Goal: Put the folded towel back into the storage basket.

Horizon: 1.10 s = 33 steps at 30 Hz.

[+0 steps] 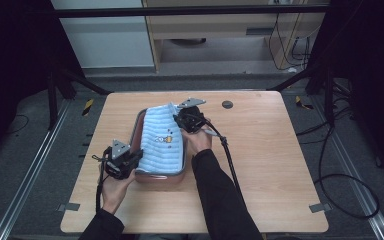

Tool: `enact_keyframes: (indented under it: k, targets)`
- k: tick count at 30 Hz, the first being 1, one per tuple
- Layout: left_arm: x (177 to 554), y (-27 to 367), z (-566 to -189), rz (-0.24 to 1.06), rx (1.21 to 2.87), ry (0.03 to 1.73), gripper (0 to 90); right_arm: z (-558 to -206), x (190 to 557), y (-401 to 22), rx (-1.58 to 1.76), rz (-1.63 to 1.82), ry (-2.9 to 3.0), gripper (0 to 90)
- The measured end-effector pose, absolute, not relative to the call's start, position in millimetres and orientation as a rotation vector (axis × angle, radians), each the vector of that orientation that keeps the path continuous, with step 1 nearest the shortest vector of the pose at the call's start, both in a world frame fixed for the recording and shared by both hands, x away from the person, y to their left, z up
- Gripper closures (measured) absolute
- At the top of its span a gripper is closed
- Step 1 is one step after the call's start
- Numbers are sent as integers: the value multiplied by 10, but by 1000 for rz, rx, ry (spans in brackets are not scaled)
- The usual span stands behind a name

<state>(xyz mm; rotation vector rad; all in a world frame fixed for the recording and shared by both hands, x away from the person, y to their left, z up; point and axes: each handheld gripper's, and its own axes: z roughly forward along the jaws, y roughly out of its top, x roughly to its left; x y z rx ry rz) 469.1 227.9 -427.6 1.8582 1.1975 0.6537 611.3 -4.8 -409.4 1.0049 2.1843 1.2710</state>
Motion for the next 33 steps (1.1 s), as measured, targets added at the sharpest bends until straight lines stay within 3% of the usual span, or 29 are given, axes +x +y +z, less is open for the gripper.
enact_keyframes:
  k: [5,8,12,21,27,33]
  targets:
    - [4716,2299,-4317,665,1878,1211,844,-4186,6126,-22,1020,1233,2222,807]
    - [4723,2313,-4322,669,1862,1215,786,-4228,6125,-26,1027,1208,2235,753]
    - [4701,2337,-4273,681,1828,1210,774,-4234,6113,-65,1039,1188,2239,656]
    - [4649,2373,-4159,676,1788,1183,726,-4066,5951,-331,1050,1261,2132,530]
    - [4621,2379,-4095,661,1774,1143,623,-3937,5781,-642,1075,1296,2054,357]
    - [4617,2395,-4077,683,1764,1126,461,-3886,5588,-1025,1114,1310,2008,269]
